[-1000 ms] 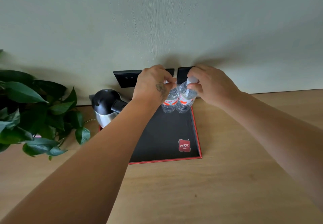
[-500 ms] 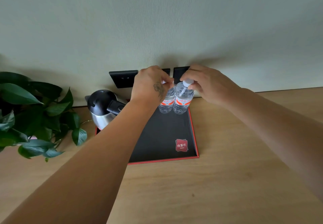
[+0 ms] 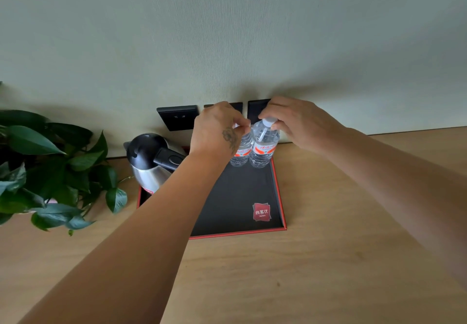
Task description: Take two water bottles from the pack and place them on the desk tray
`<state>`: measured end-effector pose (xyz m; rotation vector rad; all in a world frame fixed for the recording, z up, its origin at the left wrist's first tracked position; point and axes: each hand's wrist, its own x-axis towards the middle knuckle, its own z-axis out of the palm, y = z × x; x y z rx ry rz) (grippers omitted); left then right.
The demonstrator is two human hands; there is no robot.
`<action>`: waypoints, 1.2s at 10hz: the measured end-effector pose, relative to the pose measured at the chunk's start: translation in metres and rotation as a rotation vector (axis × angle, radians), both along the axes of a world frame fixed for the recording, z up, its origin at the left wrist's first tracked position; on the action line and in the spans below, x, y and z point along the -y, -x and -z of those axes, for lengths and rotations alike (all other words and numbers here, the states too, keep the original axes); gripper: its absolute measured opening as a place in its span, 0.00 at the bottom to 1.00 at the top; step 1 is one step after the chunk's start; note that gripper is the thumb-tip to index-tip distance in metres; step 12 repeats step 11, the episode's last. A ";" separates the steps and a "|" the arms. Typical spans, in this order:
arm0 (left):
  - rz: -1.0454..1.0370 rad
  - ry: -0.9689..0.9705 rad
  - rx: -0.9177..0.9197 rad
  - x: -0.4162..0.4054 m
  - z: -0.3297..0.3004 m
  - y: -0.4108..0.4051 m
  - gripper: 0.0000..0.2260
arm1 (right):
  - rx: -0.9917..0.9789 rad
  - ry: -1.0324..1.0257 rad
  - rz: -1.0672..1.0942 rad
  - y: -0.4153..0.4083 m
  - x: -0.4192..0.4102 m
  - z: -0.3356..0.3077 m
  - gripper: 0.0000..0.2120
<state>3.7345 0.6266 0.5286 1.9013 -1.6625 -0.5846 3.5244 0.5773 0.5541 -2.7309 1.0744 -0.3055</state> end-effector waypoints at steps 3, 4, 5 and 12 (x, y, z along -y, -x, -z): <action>-0.013 -0.014 0.014 0.001 -0.002 -0.006 0.04 | -0.065 0.035 0.000 -0.005 -0.008 0.000 0.15; -0.019 -0.033 0.027 0.001 -0.003 -0.005 0.04 | -0.061 0.039 0.018 -0.005 -0.008 0.001 0.16; -0.006 -0.038 0.046 0.002 -0.006 -0.003 0.02 | -0.055 0.055 0.037 -0.006 -0.008 0.004 0.16; 0.089 0.016 0.134 -0.015 -0.026 -0.007 0.20 | 0.062 0.045 0.272 -0.005 -0.021 -0.001 0.22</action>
